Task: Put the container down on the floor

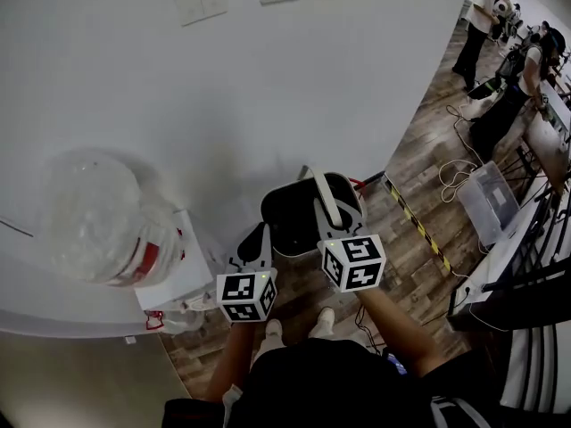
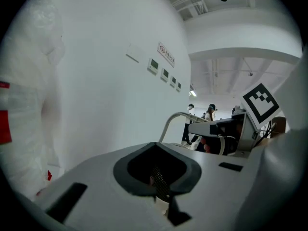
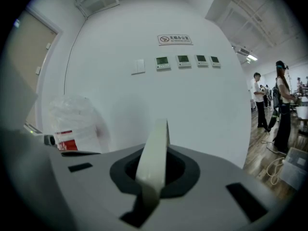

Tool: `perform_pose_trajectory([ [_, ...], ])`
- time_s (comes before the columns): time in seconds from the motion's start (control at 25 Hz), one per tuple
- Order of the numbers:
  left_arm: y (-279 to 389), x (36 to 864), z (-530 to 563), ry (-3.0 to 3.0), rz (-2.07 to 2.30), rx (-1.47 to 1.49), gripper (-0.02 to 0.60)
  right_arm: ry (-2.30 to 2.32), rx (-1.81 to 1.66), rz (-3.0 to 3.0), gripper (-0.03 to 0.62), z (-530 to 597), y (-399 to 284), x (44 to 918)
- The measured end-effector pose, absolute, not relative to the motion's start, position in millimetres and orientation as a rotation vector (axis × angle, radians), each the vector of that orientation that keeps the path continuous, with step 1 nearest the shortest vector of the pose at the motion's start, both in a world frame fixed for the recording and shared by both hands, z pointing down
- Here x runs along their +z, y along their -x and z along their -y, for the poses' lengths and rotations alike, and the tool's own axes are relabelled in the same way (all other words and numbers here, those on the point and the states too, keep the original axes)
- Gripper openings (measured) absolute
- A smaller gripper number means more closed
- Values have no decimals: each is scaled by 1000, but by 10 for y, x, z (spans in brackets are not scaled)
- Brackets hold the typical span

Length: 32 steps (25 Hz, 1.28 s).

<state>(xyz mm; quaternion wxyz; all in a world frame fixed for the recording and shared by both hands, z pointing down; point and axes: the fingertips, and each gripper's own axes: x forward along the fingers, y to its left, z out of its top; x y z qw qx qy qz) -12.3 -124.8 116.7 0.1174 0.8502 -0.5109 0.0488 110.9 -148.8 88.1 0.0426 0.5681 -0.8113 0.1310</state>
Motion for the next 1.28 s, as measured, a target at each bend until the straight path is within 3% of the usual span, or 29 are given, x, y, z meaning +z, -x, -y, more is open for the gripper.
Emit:
perform_pose_trajectory([
  [0.52, 151, 1311, 1269, -2376, 1724, 130, 17, -1509, 403, 2588, 31, 1633, -1050, 1196],
  [1.28, 407, 1943, 1960, -2349, 1638, 64, 17, -1438, 444, 2565, 31, 2085, -715, 1956],
])
